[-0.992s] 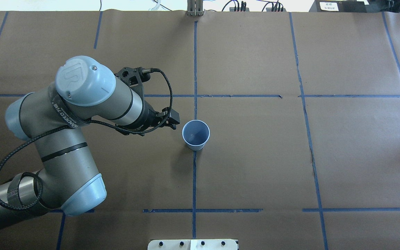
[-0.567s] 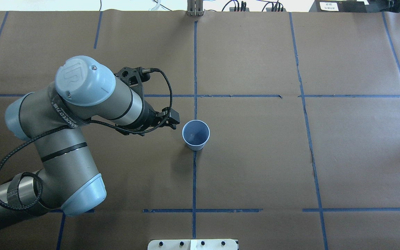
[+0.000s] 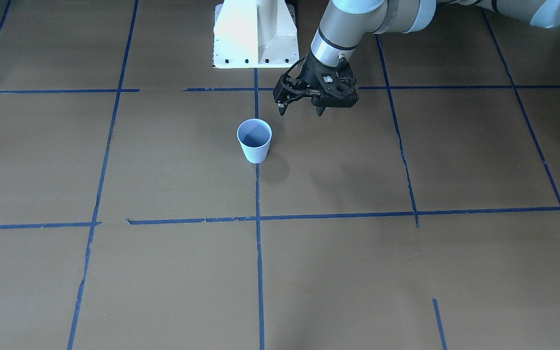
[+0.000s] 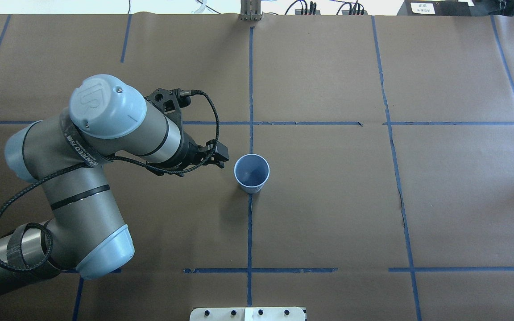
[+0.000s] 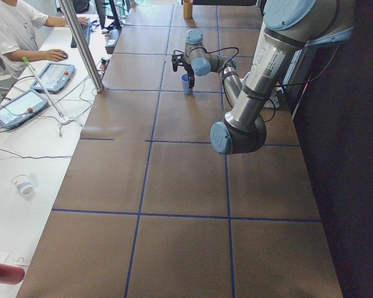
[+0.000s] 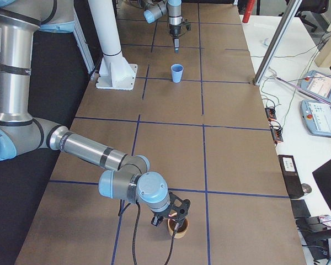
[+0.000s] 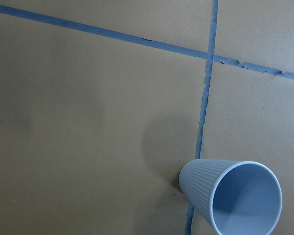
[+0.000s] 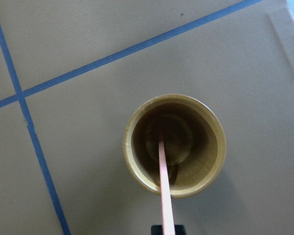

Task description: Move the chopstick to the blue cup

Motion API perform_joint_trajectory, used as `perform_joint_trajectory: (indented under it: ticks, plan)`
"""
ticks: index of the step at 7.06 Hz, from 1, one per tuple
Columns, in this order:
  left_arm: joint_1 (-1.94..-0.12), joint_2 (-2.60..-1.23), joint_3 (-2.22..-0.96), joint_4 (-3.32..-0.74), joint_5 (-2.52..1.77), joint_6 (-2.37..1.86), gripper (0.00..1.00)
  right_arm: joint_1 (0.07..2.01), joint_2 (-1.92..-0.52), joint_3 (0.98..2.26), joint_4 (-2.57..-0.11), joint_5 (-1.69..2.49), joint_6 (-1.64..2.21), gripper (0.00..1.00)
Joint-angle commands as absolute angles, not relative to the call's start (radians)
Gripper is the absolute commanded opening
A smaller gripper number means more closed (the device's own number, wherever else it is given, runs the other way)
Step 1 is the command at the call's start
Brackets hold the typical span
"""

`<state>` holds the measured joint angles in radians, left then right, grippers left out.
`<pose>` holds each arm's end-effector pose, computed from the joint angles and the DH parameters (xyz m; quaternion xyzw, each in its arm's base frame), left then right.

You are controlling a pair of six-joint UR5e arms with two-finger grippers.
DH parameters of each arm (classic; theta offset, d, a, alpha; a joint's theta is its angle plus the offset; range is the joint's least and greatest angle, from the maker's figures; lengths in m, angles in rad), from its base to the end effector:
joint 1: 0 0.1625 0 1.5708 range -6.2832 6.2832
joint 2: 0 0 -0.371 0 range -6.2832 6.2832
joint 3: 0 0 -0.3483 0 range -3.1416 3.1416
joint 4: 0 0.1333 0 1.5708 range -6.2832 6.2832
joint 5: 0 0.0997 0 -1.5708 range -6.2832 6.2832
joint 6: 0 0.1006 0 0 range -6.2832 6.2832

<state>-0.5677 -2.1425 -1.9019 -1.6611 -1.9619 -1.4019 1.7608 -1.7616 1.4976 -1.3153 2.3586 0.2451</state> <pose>0.4117 -0.3752 0.1683 0.0089 0.4975 -0.0801 0.8637 0.1298 -0.3467 0.6895 -0.0145 -0.3835 0.2009 0.9013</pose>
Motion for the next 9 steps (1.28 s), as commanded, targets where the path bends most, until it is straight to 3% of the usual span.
perform_joint_trajectory:
  ticks: [1,4,7,9]
  plan:
    - [-0.566,-2.141,-1.902,-1.661,-1.962,-1.402,1.00,1.824,-1.767,1.551,-1.350,2.361,0.244,0.00]
    - [-0.568,-2.140,-1.902,-1.661,-1.960,-1.401,1.00,1.914,-1.764,1.827,-1.662,2.347,0.244,0.00]
    - [-0.572,-2.109,-1.965,-1.664,-1.962,-1.402,1.00,1.931,-1.758,2.018,-1.900,2.382,0.242,0.00]
    - [-0.590,-2.089,-2.003,-1.664,-1.962,-1.397,1.00,1.728,-1.744,2.055,-1.908,2.581,0.250,0.00]
